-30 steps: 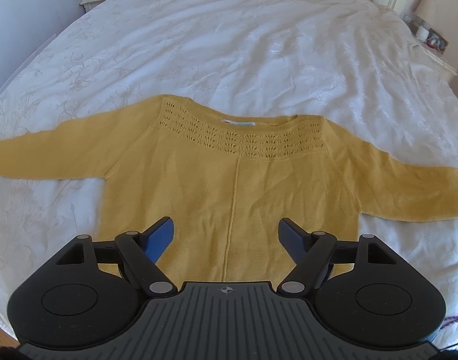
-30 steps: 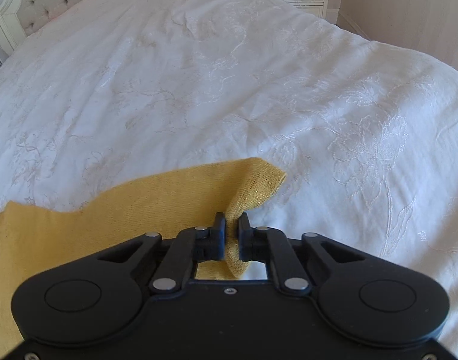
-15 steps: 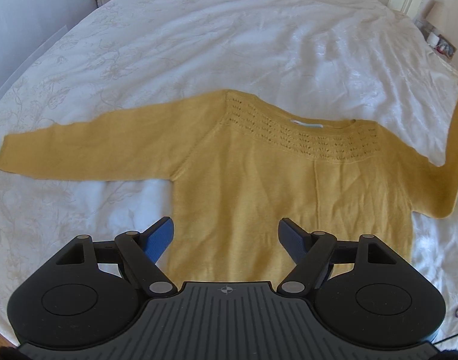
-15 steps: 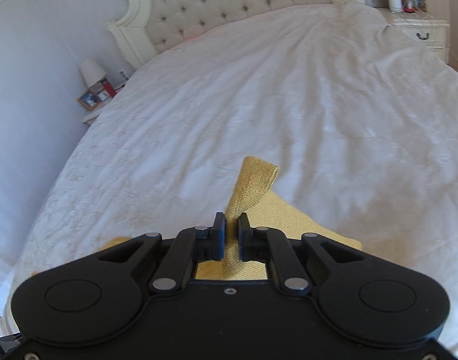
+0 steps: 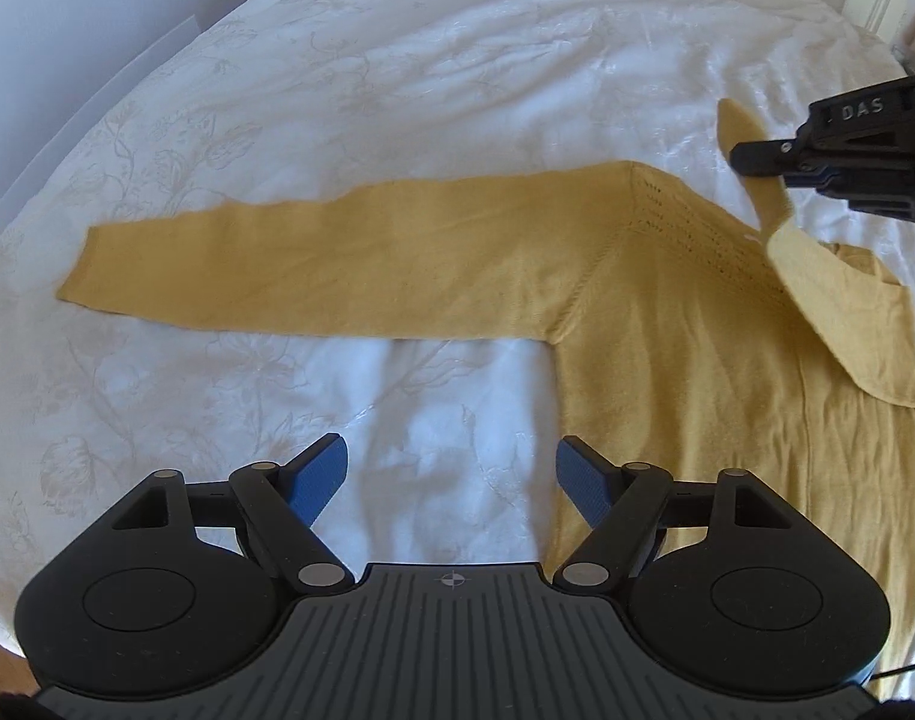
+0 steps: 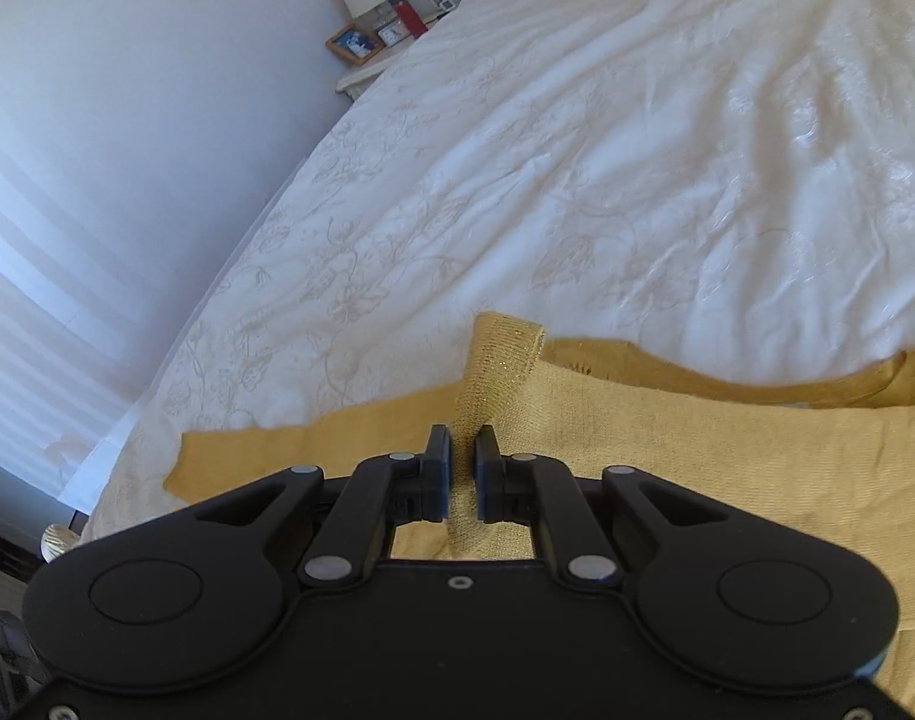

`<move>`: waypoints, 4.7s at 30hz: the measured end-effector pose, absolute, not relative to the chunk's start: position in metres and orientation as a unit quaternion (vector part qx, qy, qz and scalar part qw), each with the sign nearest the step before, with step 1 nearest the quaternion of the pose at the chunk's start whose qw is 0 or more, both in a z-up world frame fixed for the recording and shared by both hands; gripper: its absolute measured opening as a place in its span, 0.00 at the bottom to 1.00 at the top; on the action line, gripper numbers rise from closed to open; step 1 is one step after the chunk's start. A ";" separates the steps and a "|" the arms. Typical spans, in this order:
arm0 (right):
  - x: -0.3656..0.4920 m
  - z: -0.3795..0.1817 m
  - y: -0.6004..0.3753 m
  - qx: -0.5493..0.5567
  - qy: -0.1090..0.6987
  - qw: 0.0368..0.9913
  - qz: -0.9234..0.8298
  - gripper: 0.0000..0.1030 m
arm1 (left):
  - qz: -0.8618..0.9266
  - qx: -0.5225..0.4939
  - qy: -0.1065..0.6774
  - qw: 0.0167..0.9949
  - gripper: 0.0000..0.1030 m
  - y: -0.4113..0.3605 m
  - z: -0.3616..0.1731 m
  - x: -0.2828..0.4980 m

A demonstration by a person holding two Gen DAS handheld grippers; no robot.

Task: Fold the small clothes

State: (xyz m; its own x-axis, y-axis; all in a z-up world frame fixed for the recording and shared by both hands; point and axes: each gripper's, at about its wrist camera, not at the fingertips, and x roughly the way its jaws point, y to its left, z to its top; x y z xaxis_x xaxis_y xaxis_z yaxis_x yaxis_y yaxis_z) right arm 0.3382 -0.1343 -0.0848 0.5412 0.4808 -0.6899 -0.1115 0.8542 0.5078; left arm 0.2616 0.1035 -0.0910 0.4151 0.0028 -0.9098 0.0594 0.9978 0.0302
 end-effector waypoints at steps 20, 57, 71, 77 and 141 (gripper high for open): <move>0.284 -0.130 -0.200 0.174 0.482 0.858 0.043 0.45 | -0.082 0.049 0.526 0.845 0.74 0.049 -0.111 0.309; 0.283 -0.156 -0.392 0.182 0.472 0.860 -0.072 0.23 | -0.075 0.066 0.556 0.825 0.74 -0.054 -0.176 0.345; 0.321 -0.194 -0.395 0.136 0.531 0.826 -0.129 0.05 | -0.077 0.072 0.569 0.815 0.80 -0.060 -0.208 0.354; 0.301 -0.175 -0.401 0.166 0.502 0.838 -0.137 0.41 | -0.062 0.076 0.563 0.821 0.99 -0.061 -0.215 0.354; 0.221 -0.083 -0.141 0.173 0.478 0.860 0.050 0.99 | 0.083 -0.017 0.483 0.872 0.99 0.353 -0.117 0.367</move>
State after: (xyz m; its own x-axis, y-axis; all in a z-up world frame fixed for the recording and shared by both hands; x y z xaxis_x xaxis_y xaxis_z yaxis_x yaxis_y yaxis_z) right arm 0.2209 -0.1411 -0.0827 0.5382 0.2509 -0.8046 0.0796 0.9353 0.3448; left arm 0.3667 0.3533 -0.1169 0.5204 0.1275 -0.8443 -0.1607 0.9857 0.0497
